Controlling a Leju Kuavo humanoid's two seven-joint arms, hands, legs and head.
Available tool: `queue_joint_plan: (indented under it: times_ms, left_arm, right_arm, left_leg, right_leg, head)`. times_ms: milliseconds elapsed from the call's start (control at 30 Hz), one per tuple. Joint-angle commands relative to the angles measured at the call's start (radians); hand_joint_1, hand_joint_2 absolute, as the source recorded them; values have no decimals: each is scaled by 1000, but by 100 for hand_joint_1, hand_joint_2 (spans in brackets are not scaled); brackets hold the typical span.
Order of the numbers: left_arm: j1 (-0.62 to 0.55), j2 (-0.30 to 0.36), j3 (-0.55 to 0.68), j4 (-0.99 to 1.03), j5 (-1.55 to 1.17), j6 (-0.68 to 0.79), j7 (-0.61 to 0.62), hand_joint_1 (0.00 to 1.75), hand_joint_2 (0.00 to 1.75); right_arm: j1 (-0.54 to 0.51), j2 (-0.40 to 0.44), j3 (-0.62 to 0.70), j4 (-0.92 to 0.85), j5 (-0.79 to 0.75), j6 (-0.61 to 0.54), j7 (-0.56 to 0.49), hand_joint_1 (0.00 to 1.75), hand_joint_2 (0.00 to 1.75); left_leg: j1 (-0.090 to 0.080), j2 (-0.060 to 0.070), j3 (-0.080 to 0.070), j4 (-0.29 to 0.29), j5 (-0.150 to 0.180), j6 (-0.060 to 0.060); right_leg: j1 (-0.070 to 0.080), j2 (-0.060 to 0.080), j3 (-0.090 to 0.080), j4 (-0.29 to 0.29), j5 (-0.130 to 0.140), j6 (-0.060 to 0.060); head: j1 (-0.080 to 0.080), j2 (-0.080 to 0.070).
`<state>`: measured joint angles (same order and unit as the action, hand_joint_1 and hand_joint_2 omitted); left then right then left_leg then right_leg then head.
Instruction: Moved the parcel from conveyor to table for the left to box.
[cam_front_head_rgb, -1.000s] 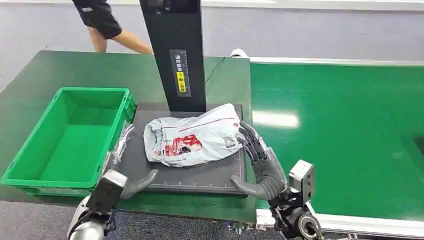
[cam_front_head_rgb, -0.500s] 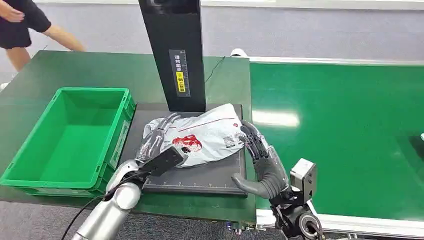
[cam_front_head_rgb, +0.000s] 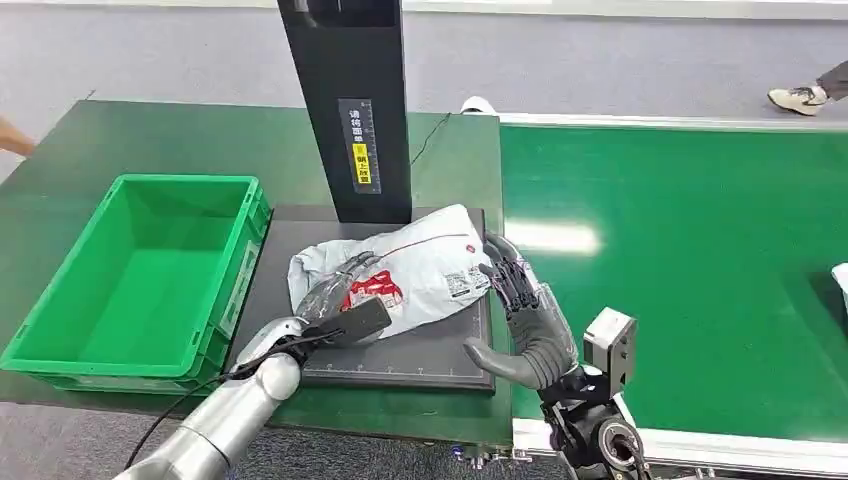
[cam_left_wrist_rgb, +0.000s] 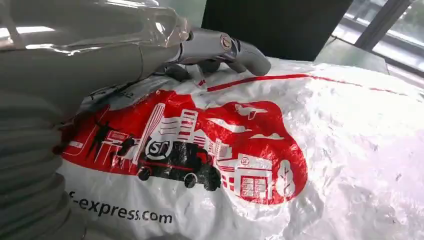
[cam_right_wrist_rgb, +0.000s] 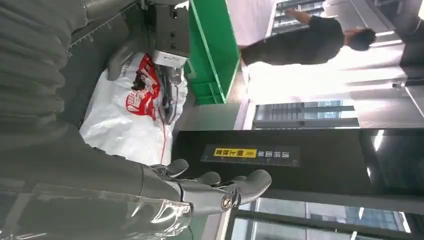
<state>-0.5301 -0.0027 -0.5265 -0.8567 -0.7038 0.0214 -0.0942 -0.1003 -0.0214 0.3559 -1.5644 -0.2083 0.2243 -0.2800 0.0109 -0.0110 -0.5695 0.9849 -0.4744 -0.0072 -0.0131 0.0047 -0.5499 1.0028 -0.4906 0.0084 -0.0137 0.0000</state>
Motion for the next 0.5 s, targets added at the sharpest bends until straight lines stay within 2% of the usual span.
queue_joint_plan:
  times_ms: [33,167,200,233,267,300,500]
  left_arm:
    - [-91,-17,-89,215,-20,-26,9,0,175]
    - [-95,-22,-95,221,-22,-32,8,0,175]
    - [-94,-24,-98,218,-23,-33,6,21,175]
    - [-94,-23,-100,214,-23,-35,5,164,175]
    - [-94,-23,-100,214,-23,-35,5,164,175]
    - [-94,-23,-101,211,-23,-36,5,175,175]
    - [-82,-17,-85,167,-2,-23,-19,175,175]
  right_arm:
    - [-10,0,16,12,0,-22,6,0,175]
    - [-8,4,11,13,2,-22,7,0,175]
    - [-6,6,10,12,3,-23,8,0,175]
    - [-4,8,7,12,5,-23,9,0,175]
    - [-4,8,7,12,5,-23,9,0,175]
    - [-3,9,6,12,6,-23,9,0,175]
    - [1,16,-9,13,16,-20,12,0,175]
  left_leg:
    - [0,0,0,-1,2,0]
    - [0,1,3,-1,1,1]
    - [0,1,3,-2,2,1]
    - [0,1,3,-2,2,1]
    - [0,0,5,-1,1,0]
    - [0,0,4,-1,1,0]
    - [0,2,6,-2,2,1]
  right_leg:
    - [1,-1,1,-2,2,-1]
    - [0,-1,4,-2,1,0]
    - [1,-1,4,-2,2,-1]
    - [1,-1,4,-3,2,-1]
    - [0,-1,6,-1,1,0]
    - [0,-1,6,-1,1,0]
    - [0,0,7,-2,2,-1]
  head:
    - [0,0]
    - [0,0]
    - [0,0]
    - [0,0]
    - [0,0]
    - [0,0]
    - [0,0]
